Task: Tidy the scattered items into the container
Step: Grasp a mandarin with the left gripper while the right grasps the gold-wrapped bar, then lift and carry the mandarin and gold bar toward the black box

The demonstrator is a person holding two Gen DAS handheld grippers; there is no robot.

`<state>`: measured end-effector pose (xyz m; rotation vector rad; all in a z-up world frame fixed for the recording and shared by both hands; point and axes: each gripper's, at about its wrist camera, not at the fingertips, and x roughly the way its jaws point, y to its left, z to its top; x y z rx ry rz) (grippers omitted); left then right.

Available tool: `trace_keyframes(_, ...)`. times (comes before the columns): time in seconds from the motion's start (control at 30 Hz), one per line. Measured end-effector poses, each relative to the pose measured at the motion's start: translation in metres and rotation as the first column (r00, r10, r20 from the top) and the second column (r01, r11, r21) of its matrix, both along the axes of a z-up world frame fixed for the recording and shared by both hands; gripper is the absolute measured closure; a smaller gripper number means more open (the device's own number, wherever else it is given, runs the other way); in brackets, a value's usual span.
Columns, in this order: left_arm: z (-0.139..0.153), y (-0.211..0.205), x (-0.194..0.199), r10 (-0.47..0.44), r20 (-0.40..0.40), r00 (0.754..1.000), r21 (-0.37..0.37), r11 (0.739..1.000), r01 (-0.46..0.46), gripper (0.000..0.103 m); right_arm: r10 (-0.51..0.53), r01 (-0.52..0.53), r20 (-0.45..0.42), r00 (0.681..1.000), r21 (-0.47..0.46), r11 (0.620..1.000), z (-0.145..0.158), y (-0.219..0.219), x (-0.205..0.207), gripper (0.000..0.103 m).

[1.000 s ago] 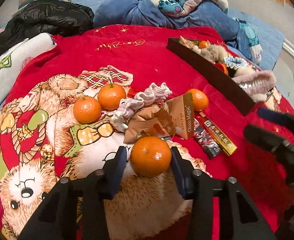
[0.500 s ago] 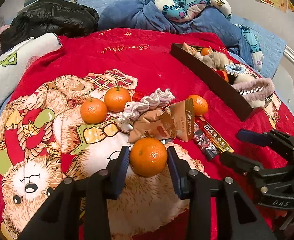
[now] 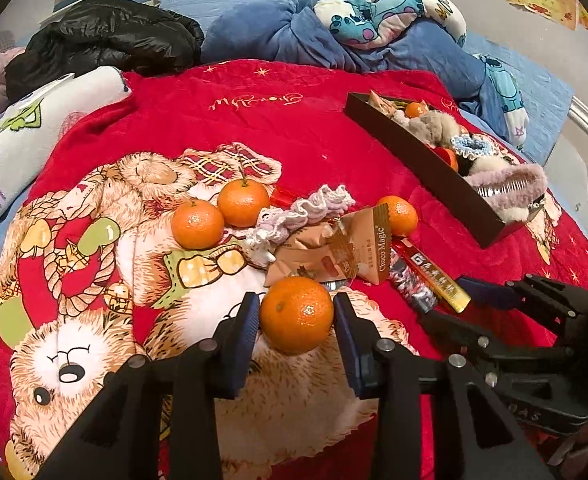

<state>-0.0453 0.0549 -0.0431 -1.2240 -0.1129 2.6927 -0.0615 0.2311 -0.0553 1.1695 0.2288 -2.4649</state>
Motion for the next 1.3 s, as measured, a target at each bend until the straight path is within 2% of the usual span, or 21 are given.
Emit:
trace_keyframes(0.07,0.001,-0.001,0.000,0.004,-0.002,1.000,-0.001,1.000,-0.004,0.064,-0.008,0.008,-0.006,1.000,0.010,1.000,0.000,0.001,0.000,0.071)
trace_keyframes(0.1,0.001,-0.002,0.000,0.007,-0.002,1.000,-0.003,1.000,-0.007,0.064,-0.019,0.019,-0.008,1.000,0.017,1.000,0.000,0.003,0.000,0.079)
trace_keyframes(0.2,0.000,-0.004,-0.001,0.014,0.004,1.000,-0.002,1.000,-0.014,0.064,-0.021,0.021,-0.003,1.000,0.004,1.000,0.001,0.006,0.000,0.082)
trace_keyframes(0.37,0.002,-0.004,0.000,0.016,-0.004,1.000,0.003,1.000,-0.016,0.064,-0.017,0.017,-0.009,1.000,0.015,1.000,0.000,0.004,0.000,0.083)
trace_keyframes(0.93,0.014,-0.010,0.008,0.002,-0.044,0.999,0.056,0.998,0.001,0.064,-0.107,0.103,-0.039,0.993,-0.103,0.989,0.025,0.027,-0.002,0.083)
trace_keyframes(1.3,0.024,-0.039,0.009,0.065,-0.070,0.995,0.096,0.994,-0.058,0.064,-0.129,0.114,-0.078,0.989,-0.175,0.978,0.045,0.045,0.005,0.083)
